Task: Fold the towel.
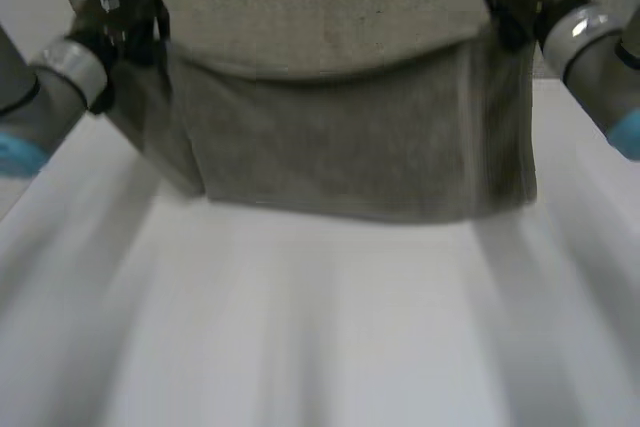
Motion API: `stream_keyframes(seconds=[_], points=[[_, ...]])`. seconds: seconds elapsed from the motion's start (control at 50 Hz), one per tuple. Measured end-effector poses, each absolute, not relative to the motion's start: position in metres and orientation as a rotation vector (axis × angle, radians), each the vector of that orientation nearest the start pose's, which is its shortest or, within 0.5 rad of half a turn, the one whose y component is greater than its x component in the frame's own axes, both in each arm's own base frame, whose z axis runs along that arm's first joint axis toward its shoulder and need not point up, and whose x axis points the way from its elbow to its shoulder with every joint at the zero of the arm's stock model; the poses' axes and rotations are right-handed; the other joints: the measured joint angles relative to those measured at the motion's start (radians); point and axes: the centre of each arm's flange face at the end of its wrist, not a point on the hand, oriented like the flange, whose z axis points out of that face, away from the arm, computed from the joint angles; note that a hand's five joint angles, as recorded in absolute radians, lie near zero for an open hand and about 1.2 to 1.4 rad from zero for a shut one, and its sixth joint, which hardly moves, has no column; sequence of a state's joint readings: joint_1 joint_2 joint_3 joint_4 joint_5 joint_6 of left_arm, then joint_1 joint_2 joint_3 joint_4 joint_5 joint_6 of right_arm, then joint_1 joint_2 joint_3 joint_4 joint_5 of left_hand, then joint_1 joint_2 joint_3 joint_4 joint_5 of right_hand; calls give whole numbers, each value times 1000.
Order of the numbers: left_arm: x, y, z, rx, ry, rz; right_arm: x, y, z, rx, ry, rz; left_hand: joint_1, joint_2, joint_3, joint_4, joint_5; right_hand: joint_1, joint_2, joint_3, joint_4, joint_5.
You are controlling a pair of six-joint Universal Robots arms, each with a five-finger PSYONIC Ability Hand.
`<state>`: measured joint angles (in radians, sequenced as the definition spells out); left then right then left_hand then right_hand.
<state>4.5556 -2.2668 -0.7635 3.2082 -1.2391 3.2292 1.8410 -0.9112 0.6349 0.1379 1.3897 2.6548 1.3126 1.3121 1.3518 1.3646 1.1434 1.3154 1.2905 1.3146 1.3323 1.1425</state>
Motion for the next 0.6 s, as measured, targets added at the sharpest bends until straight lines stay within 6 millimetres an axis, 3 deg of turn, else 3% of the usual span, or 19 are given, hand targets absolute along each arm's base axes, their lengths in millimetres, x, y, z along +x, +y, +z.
stream_keyframes(seconds=[0.08,0.12,0.16,0.2,0.26,0.3,0.38,0.52,0.6], points=[[-236,-452,345,598,1817,-2770,266,-409,375,-817,1624,-2657,0,0,0,0,0,0,0,0,0,0],[-235,-451,386,521,1599,-2906,263,-407,409,-698,1446,-2793,0,0,0,0,0,0,0,0,0,0],[-233,-447,412,475,1469,-2990,261,-403,427,-636,1349,-2847,0,3,0,0,0,0,0,0,0,0],[-232,-442,428,447,1392,-3048,259,-399,439,-600,1285,-2871,0,5,0,0,1,0,0,0,0,0],[-233,-436,435,432,1382,-3091,258,-395,440,-602,1271,-2853,0,6,1,0,9,0,5,0,0,3],[-234,-436,429,442,1442,-3086,258,-394,433,-633,1301,-2816,0,6,2,0,9,0,7,0,0,5],[-236,-435,378,527,1763,-2966,261,-390,391,-785,1475,-2625,0,6,2,0,10,0,7,0,0,7],[-230,-410,275,681,2288,-2652,262,-360,294,-989,1798,-2205,0,6,2,0,10,0,10,0,5,7],[-219,-390,216,782,2445,-2456,257,-339,252,-1060,1923,-2048,0,6,2,0,10,0,10,0,6,7]])
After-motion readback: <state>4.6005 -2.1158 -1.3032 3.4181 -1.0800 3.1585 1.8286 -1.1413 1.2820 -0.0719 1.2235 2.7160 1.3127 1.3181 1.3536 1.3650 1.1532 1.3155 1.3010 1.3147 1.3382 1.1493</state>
